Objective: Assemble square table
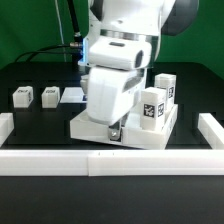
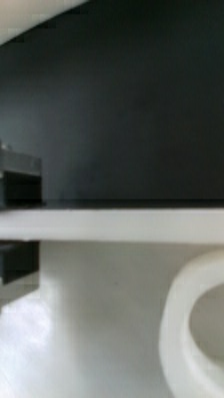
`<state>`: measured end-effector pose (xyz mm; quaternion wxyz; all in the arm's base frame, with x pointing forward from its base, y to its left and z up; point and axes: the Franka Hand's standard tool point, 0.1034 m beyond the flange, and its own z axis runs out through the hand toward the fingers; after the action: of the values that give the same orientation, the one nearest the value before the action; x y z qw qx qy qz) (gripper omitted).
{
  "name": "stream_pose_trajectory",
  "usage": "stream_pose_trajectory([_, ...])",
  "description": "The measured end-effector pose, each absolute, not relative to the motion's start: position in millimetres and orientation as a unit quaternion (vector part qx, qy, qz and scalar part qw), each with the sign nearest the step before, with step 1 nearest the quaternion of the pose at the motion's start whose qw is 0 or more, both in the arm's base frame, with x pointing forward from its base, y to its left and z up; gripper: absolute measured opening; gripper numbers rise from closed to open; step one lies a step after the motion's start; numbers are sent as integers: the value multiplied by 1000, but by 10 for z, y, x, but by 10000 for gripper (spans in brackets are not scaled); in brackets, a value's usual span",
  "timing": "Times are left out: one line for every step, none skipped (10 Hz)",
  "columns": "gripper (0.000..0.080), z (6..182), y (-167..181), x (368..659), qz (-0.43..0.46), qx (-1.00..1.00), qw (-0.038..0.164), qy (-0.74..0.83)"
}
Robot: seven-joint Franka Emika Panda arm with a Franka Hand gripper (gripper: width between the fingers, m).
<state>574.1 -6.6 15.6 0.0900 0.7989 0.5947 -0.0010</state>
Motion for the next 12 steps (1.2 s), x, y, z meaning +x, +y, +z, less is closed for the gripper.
stream_pose_trajectory([71, 157, -67, 5743, -4, 779, 95, 620])
stream_pose_trajectory([71, 158, -142, 5735, -9, 765, 94, 637])
stream_pose_trajectory([71, 156, -159, 5733, -14, 743, 96, 663])
stream_pose_trajectory([71, 155, -166, 5732, -18, 724, 98, 683])
stream_pose_trajectory([71, 149, -183, 5712, -26, 719, 93, 688])
stream_pose_trajectory([71, 148, -205, 5666, -66, 717, 76, 689])
stream_pose_trajectory([63, 171, -182, 5725, -90, 704, 71, 701])
stream_pose_trajectory([60, 171, -178, 5782, -93, 685, 74, 719])
stream_pose_trajectory([60, 156, -203, 5766, -92, 661, 72, 741])
stream_pose_trajectory([61, 157, -227, 5765, -96, 636, 71, 763])
stream_pose_trajectory([61, 157, -228, 5767, -102, 606, 72, 785])
stream_pose_trajectory([61, 157, -95, 5851, -78, 562, 102, 817])
